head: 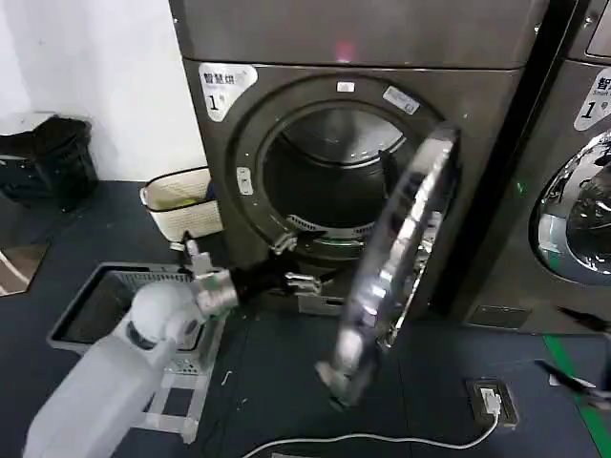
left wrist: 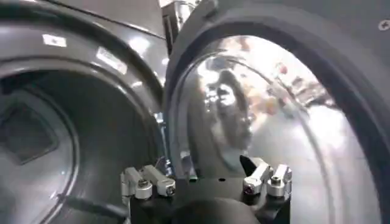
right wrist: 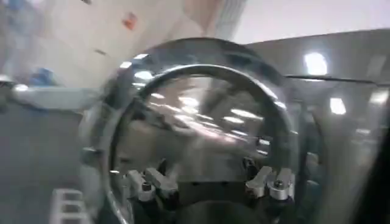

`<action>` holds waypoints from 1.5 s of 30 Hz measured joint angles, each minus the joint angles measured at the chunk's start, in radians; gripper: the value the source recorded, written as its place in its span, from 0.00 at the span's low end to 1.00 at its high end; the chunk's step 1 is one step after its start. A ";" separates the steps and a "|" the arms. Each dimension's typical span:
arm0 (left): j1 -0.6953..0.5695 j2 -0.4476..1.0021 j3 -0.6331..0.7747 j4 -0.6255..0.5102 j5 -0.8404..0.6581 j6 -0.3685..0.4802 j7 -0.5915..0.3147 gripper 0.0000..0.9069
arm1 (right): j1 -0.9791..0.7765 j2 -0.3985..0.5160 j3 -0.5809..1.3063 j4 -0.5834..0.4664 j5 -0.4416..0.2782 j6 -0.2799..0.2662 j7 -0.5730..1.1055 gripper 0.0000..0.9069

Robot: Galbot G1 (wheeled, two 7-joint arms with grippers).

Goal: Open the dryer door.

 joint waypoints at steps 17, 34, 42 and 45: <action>-0.112 -0.214 0.251 0.130 0.135 -0.054 -0.061 1.00 | -0.072 0.480 0.388 0.017 -0.452 -0.119 0.863 1.00; -0.194 -0.477 0.358 0.326 0.190 -0.068 -0.104 1.00 | -0.016 0.598 0.556 0.062 -0.662 -0.467 1.415 1.00; -0.235 -0.590 0.372 0.449 0.199 -0.077 -0.112 1.00 | -0.012 0.598 0.586 0.062 -0.696 -0.487 1.522 1.00; -0.238 -0.617 0.372 0.475 0.202 -0.077 -0.116 1.00 | -0.009 0.598 0.590 0.046 -0.706 -0.478 1.547 1.00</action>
